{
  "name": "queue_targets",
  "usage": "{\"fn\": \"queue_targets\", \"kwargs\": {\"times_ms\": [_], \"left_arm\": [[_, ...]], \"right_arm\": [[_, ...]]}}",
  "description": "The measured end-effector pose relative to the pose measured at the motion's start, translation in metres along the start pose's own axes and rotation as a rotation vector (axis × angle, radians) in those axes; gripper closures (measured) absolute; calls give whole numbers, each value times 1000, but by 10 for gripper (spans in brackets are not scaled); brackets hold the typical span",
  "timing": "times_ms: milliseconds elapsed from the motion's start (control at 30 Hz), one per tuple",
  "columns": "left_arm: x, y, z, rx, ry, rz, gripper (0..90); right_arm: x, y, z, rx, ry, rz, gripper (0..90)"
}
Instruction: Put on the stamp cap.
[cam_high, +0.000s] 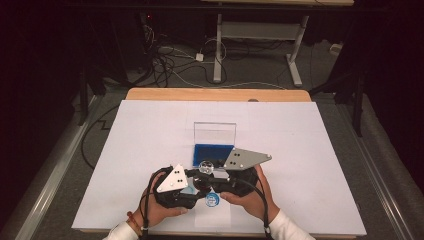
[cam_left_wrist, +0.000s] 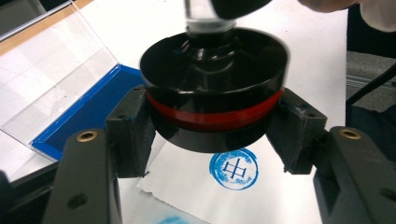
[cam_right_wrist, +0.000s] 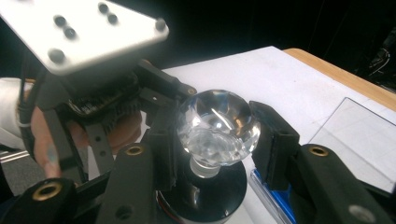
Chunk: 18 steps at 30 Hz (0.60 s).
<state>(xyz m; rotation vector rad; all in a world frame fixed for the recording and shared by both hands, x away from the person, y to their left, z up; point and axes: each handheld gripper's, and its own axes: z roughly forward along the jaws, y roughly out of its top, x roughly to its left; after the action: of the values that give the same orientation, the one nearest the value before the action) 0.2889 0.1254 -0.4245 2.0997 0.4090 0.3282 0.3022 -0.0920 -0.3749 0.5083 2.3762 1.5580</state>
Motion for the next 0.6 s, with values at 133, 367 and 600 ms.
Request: {"fn": "queue_targets", "kwargs": {"times_ms": [133,367,600], "left_arm": [[1,-1,-1,-5,-2,-13,367],[0,-1,-1,0,12,-21,367],[-2,-2,1,3,24,1,368]], "right_arm": [[1,-1,0,-6,-2,0,569],[1,-4,-1,-12,-7,5,569],[1,-8,0,-19,-3,9,570]]}}
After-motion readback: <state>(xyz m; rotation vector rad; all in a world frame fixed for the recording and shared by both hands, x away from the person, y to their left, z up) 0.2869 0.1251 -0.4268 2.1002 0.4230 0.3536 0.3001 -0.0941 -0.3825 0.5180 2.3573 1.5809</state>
